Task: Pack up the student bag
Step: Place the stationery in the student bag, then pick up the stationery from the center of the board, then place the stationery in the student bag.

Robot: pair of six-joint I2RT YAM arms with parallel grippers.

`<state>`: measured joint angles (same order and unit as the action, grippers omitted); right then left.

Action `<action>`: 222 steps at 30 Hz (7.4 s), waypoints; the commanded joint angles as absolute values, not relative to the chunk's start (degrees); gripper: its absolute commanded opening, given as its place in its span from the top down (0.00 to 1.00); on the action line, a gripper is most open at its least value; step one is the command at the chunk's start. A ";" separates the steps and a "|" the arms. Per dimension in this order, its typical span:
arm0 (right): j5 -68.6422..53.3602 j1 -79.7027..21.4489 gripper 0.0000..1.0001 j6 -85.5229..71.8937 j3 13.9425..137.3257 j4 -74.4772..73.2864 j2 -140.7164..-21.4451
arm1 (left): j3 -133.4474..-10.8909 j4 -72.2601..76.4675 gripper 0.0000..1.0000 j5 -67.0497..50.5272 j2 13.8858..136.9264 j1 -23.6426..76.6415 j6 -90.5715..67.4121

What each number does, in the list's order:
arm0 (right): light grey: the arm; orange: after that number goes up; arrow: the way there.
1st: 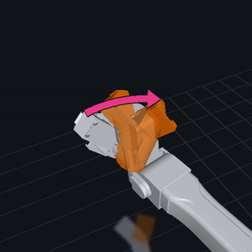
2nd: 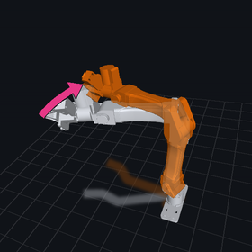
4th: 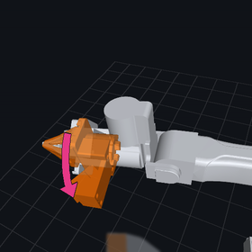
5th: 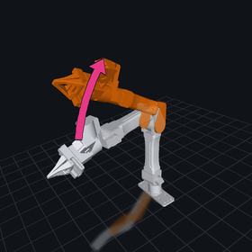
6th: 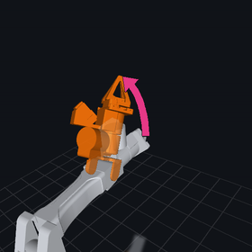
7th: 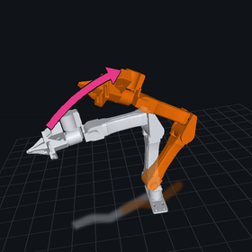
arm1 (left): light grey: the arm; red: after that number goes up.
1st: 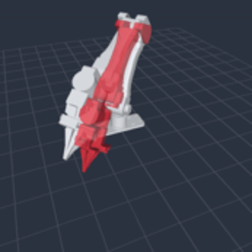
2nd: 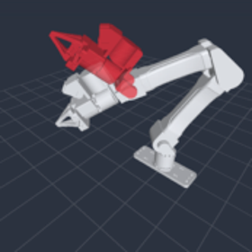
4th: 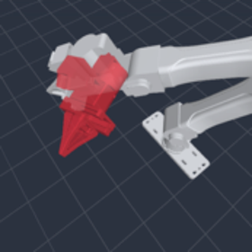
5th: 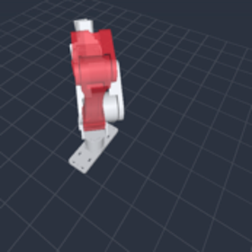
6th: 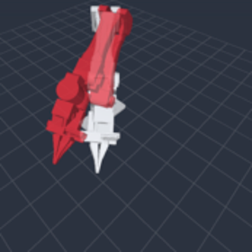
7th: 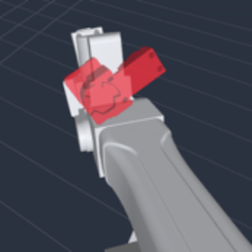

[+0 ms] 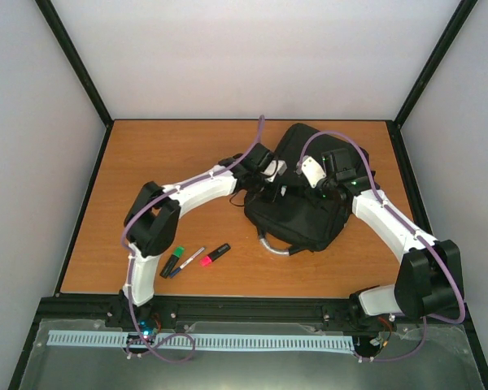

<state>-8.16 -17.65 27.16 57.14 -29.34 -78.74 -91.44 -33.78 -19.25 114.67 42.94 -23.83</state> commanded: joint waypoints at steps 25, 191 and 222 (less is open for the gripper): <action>-8.88 -17.18 0.97 27.57 57.12 -28.14 -79.03 | -73.95 -14.18 0.63 -15.88 101.35 44.49 -28.18; -15.12 -16.88 0.97 28.26 57.02 -29.91 -78.50 | -92.15 -33.26 0.95 5.97 113.98 46.96 -22.64; -13.94 -16.87 0.97 28.13 57.13 -29.81 -80.03 | -88.07 -14.88 0.93 4.06 113.90 46.49 -26.41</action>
<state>-12.88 -16.84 28.05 57.04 -29.98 -79.68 -89.17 -18.59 6.44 118.54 46.98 -25.41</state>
